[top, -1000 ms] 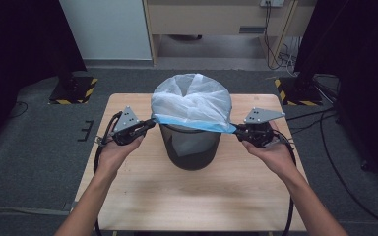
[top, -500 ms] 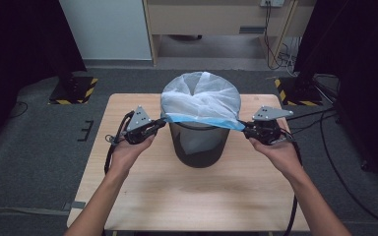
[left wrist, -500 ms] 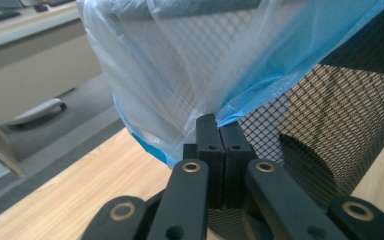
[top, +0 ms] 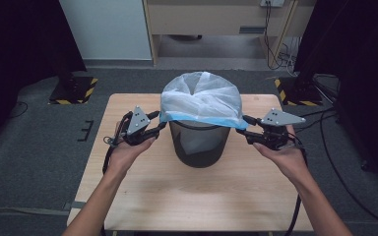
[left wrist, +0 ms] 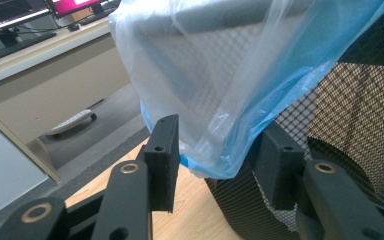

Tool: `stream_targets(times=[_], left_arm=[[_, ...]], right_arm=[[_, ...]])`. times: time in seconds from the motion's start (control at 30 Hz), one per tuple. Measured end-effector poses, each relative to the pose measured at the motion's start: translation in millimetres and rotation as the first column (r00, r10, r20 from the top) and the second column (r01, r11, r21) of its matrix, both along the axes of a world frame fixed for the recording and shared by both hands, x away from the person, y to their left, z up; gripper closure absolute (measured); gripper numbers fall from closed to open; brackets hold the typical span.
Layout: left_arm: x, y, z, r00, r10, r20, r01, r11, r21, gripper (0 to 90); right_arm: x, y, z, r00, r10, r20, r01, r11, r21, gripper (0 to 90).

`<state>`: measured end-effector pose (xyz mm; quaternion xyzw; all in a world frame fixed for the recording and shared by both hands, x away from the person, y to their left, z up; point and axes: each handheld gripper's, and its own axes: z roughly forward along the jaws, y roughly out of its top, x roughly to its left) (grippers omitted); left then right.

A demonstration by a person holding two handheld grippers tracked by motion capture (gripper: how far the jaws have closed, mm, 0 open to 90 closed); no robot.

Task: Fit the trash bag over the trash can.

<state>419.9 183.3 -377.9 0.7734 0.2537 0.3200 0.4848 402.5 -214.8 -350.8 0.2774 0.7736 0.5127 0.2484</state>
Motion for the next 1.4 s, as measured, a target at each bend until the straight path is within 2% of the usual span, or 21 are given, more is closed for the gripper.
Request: stream_targets(times=[0.07,0.1,0.13,0.17,0.2,0.23,0.27,0.3,0.37,0.4,0.5,0.63,0.73,0.93,1.1,1.2,1.4], left_arm=[[1.1,-0.3,0.5,1.0,-0.004,-0.009,0.004,1.0,-0.002,58.8],[1.8,0.1,0.5,0.9998,-0.017,-0.003,0.017,0.9998,-0.008,62.9],[3.3,0.5,1.2,0.9991,-0.036,0.021,0.036,0.9993,-0.004,69.1],[3.0,0.8,1.5,0.9989,-0.044,0.018,0.044,0.999,-0.005,73.2],[0.9,0.8,1.4,0.9989,-0.047,-0.005,0.047,0.9987,-0.02,77.1],[1.7,1.7,2.9,0.9982,-0.058,0.015,0.058,0.9982,-0.016,82.0],[-0.1,1.8,2.8,0.9984,-0.056,-0.004,0.056,0.998,-0.029,85.3],[0.0,2.9,4.5,0.9978,-0.065,0.014,0.065,0.9973,-0.032,87.7],[-3.7,3.8,5.9,0.998,-0.063,-0.004,0.062,0.997,-0.046,89.4],[-4.4,4.4,7.1,0.9973,-0.071,0.018,0.072,0.9965,-0.042,89.6],[-10.4,6.5,7.5,0.9964,-0.081,0.026,0.082,0.9959,-0.039,89.9],[-14.4,10.7,-1.3,0.996,-0.088,0.015,0.089,0.9957,-0.026,90.0],[-14.0,12.5,-8.5,0.9963,-0.086,0.003,0.086,0.996,-0.022,90.0],[-12.0,13.1,-26.8,0.9959,-0.085,-0.032,0.085,0.9964,0.001,90.0],[-14.0,13.2,-27.5,0.996,-0.086,-0.025,0.086,0.9961,-0.021,90.0],[-15.4,13.0,-27.5,0.9956,-0.091,-0.022,0.091,0.9958,-0.009,90.0],[-10.3,13.5,-45.1,0.9947,-0.077,-0.067,0.077,0.997,0.001,90.0]], right_arm=[[-0.3,1.7,0.2,0.9998,0.017,0.009,-0.017,1.0,0.001,66.2],[-0.4,2.5,0.1,0.9997,0.022,0.01,-0.022,1.0,0.002,71.7],[-0.7,3.2,-0.3,0.9992,0.036,0.018,-0.036,0.999,-0.001,79.5],[-1.3,4.0,-0.5,0.9987,0.046,0.021,-0.046,0.999,-0.005,83.4],[-1.7,4.3,-0.4,0.9982,0.057,0.019,-0.057,0.998,-0.007,85.6],[-2.7,5.3,-0.9,0.9971,0.075,0.009,-0.075,0.997,-0.001,88.2],[-3.4,6.3,-1.7,0.9961,0.088,0.003,-0.088,0.996,-0.006,89.4],[-3.7,7.3,-2.8,0.9956,0.094,0.0,-0.094,0.995,-0.012,89.9],[-4.5,9.7,-6.8,0.9941,0.107,-0.019,-0.108,0.994,-0.03,90.0],[-4.5,10.5,-9.3,0.9935,0.11,-0.03,-0.111,0.993,-0.044,90.0],[-3.4,10.4,-18.4,0.9928,0.106,-0.055,-0.111,0.991,-0.079,90.0],[0.3,5.3,-26.4,0.9933,0.08,-0.083,-0.087,0.993,-0.085,90.0],[0.4,4.0,-25.9,0.9938,0.075,-0.082,-0.081,0.994,-0.077,90.0],[-4.7,7.1,-23.9,0.9919,0.105,-0.072,-0.11,0.992,-0.068,89.9],[-2.2,6.8,-30.9,0.9908,0.099,-0.092,-0.109,0.988,-0.108,90.0],[1.9,4.9,-35.3,0.991,0.079,-0.108,-0.094,0.986,-0.138,90.0],[3.5,7.7,-35.7,0.9912,0.081,-0.104,-0.095,0.987,-0.131,90.0]])
